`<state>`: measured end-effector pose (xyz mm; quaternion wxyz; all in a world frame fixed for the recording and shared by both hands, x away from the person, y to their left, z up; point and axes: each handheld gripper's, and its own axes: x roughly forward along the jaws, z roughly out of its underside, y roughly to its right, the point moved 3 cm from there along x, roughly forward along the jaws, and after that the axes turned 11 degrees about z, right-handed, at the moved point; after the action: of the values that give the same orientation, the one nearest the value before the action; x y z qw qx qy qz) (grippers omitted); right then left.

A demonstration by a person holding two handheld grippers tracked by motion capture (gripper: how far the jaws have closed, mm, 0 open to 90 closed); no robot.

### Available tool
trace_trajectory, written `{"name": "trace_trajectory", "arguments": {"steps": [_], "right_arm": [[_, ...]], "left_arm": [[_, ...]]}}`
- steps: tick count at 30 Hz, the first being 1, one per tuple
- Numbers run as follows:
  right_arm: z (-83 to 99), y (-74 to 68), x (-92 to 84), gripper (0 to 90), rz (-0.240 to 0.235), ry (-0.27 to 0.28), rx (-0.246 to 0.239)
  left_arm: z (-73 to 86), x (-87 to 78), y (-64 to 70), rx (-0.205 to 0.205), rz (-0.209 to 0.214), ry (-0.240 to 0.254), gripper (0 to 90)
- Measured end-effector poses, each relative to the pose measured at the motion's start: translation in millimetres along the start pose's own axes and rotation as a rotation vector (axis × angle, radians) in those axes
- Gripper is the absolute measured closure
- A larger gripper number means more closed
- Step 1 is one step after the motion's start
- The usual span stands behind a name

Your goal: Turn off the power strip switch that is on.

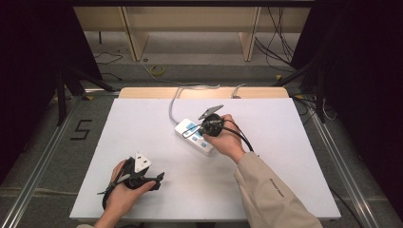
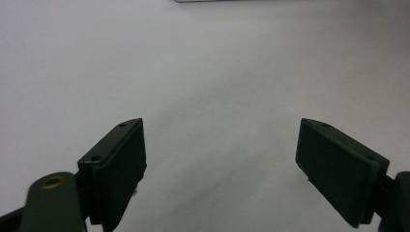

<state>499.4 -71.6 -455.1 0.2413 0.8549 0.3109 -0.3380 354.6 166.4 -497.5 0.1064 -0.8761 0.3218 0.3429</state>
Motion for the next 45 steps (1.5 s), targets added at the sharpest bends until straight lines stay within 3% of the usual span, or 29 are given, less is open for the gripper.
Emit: {"name": "trace_trajectory", "arguments": {"steps": [45], "right_arm": [[-29.3,-13.8,40.1,90.0,-0.028,-0.040,-0.003]], "left_arm": [[-0.7,0.6,0.5,-0.002,0.007,0.003,17.8]]}}
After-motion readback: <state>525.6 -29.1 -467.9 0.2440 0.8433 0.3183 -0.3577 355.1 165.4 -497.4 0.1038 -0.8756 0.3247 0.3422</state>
